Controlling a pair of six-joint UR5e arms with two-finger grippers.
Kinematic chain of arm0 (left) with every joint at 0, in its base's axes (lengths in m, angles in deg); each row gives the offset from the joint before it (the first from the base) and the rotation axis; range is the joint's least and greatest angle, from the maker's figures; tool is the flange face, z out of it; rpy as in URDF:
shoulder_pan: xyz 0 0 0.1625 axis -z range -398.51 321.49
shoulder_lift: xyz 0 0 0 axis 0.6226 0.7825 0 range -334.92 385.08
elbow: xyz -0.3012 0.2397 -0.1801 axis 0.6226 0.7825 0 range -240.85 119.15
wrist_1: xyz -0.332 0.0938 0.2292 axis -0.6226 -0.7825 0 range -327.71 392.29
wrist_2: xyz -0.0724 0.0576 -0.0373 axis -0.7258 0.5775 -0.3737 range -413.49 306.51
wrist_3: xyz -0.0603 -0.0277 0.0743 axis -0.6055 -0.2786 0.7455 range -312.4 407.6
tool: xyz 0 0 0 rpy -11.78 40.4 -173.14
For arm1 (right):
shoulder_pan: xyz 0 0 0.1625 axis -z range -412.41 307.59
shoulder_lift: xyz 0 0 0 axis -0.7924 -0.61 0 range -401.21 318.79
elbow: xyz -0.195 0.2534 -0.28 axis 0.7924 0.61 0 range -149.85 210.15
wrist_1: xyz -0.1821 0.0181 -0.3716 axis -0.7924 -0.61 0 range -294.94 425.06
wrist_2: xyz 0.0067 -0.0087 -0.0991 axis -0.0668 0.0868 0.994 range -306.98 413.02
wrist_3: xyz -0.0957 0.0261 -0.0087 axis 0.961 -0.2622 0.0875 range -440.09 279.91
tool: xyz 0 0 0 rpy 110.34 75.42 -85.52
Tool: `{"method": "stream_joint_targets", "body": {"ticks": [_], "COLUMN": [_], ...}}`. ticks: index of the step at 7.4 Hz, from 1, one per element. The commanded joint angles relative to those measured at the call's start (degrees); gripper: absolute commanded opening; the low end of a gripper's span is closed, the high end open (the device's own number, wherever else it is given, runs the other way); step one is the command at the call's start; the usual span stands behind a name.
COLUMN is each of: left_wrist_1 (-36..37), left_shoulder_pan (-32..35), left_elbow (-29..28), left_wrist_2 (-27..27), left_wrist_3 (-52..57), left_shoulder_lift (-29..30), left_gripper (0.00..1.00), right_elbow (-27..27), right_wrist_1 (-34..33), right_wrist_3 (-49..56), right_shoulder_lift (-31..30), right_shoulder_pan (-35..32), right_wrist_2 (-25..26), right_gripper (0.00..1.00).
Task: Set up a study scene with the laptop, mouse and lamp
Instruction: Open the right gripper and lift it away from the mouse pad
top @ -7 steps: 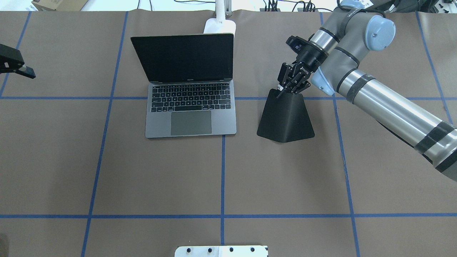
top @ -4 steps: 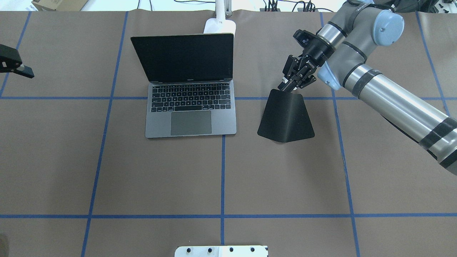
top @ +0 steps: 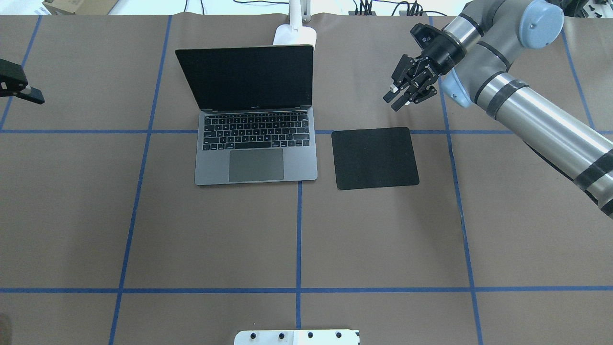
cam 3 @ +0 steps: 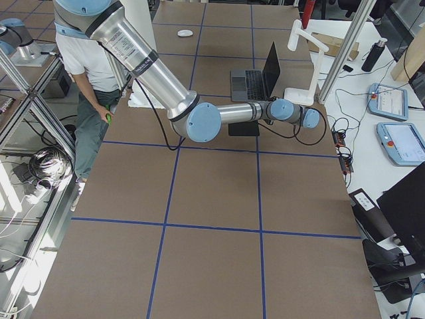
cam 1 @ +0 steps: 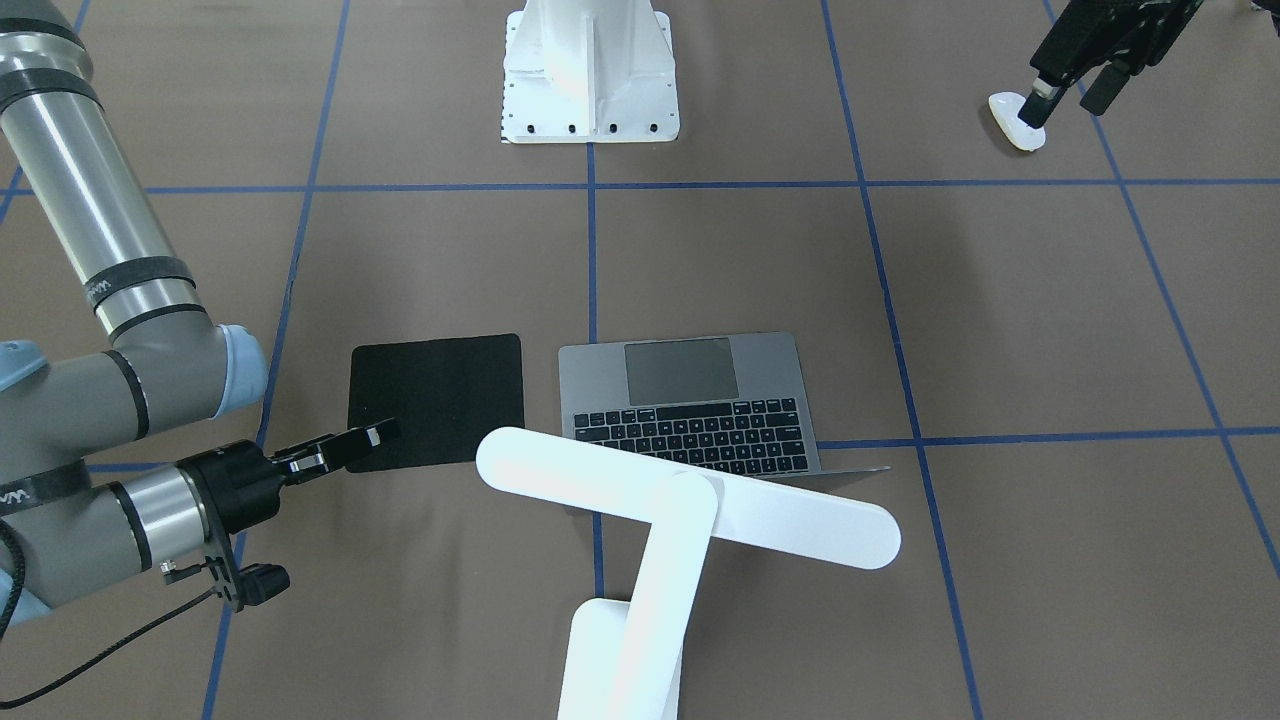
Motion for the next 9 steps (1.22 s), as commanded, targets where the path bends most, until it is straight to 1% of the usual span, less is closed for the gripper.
{"method": "stream_joint_targets", "body": {"ticks": [1, 2, 3, 4, 5, 6, 7, 8, 9], "left_wrist_1": [0.0, 0.0, 0.0, 0.0, 0.0, 0.0, 0.0, 0.0, 0.0], "left_shoulder_pan": [0.0, 0.0, -0.1, -0.1, -0.1, -0.1, -0.1, 0.0, 0.0], "left_elbow": [0.0, 0.0, 0.0, 0.0, 0.0, 0.0, 0.0, 0.0, 0.0], "left_wrist_2": [0.0, 0.0, 0.0, 0.0, 0.0, 0.0, -0.1, -0.1, 0.0], "left_wrist_3": [0.0, 0.0, 0.0, 0.0, 0.0, 0.0, 0.0, 0.0, 0.1], "left_shoulder_lift": [0.1, 0.1, 0.2, 0.2, 0.2, 0.2, 0.2, 0.2, -0.1], "left_gripper": [1.0, 1.0, 1.0, 1.0, 1.0, 1.0, 1.0, 1.0, 1.0], "right_elbow": [-0.3, -4.0, -9.3, -14.4, -16.2, -19.0, -22.4, -26.5, -31.4], "right_wrist_1": [-0.4, -0.4, -0.3, -0.3, -0.3, 0.5, 0.5, 0.6, 0.8], "right_wrist_3": [-0.1, -0.1, -0.5, -2.9, -9.4, -14.8, -15.2, -15.1, -14.6], "right_shoulder_lift": [-1.6, -6.0, -11.4, -15.8, -18.1, -20.3, -22.1, -25.0, -28.1], "right_shoulder_pan": [-2.0, -3.2, -4.9, -6.3, -8.1, -10.1, -12.9, -14.7, -16.4], "right_wrist_2": [-0.1, 0.1, 0.4, 2.8, 5.3, 11.1, 18.6, 24.4, 31.5], "right_gripper": [0.5, 0.58, 0.62, 0.54, 0.47, 0.42, 0.41, 0.41, 0.42]}}
